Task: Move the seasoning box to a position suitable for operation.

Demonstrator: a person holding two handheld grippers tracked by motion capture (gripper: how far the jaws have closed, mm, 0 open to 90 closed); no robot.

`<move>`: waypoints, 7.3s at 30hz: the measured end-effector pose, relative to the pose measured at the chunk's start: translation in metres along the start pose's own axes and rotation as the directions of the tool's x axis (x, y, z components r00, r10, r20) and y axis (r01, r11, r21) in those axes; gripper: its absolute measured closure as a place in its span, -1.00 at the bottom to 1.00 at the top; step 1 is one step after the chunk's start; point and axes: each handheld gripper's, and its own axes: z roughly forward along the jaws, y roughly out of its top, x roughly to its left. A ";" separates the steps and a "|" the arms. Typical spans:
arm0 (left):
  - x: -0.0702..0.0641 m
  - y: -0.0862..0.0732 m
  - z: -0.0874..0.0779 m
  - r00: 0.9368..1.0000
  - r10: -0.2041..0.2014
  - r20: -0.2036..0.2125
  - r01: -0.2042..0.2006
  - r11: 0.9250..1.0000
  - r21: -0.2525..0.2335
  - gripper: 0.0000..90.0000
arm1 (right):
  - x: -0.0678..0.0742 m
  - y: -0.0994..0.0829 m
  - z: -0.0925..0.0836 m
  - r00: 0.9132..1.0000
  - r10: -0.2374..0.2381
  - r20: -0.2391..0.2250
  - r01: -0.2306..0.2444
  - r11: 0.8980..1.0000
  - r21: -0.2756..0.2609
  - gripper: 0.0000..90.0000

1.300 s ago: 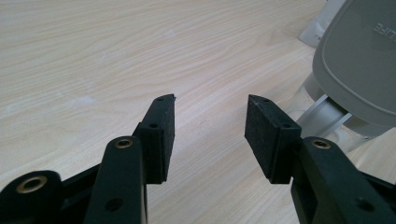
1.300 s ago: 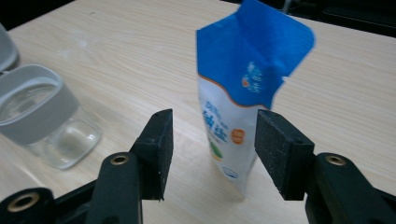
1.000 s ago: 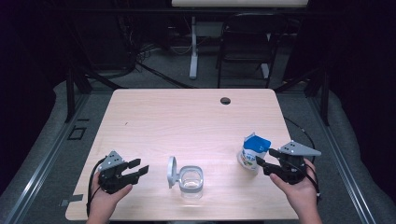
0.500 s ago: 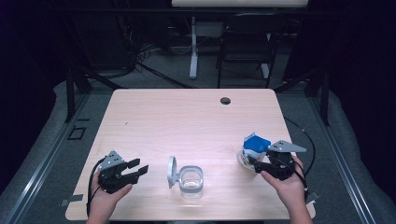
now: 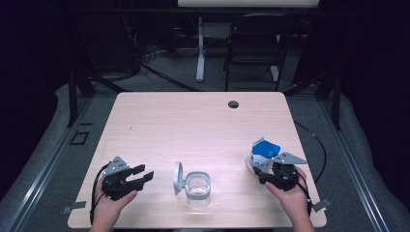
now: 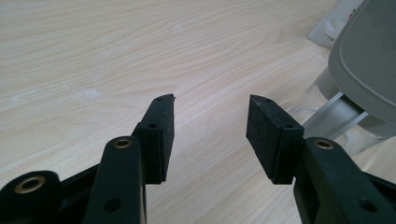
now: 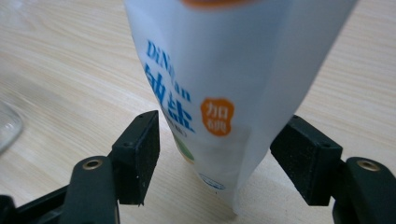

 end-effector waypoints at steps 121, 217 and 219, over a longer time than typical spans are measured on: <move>0.009 -0.003 -0.001 0.999 -0.031 -0.016 0.031 1.000 0.001 0.16 | 0.034 0.004 0.011 0.972 -0.232 0.032 0.233 0.971 -0.061 -0.05; 0.015 -0.005 -0.001 0.999 -0.045 -0.023 0.045 0.999 0.007 0.16 | 0.110 0.029 0.013 0.639 -0.755 -0.147 0.769 0.630 0.109 -0.05; 0.015 -0.005 -0.001 0.999 -0.043 -0.024 0.043 0.999 0.008 0.16 | 0.111 0.029 0.012 0.633 -0.762 -0.138 0.774 0.622 0.116 -0.05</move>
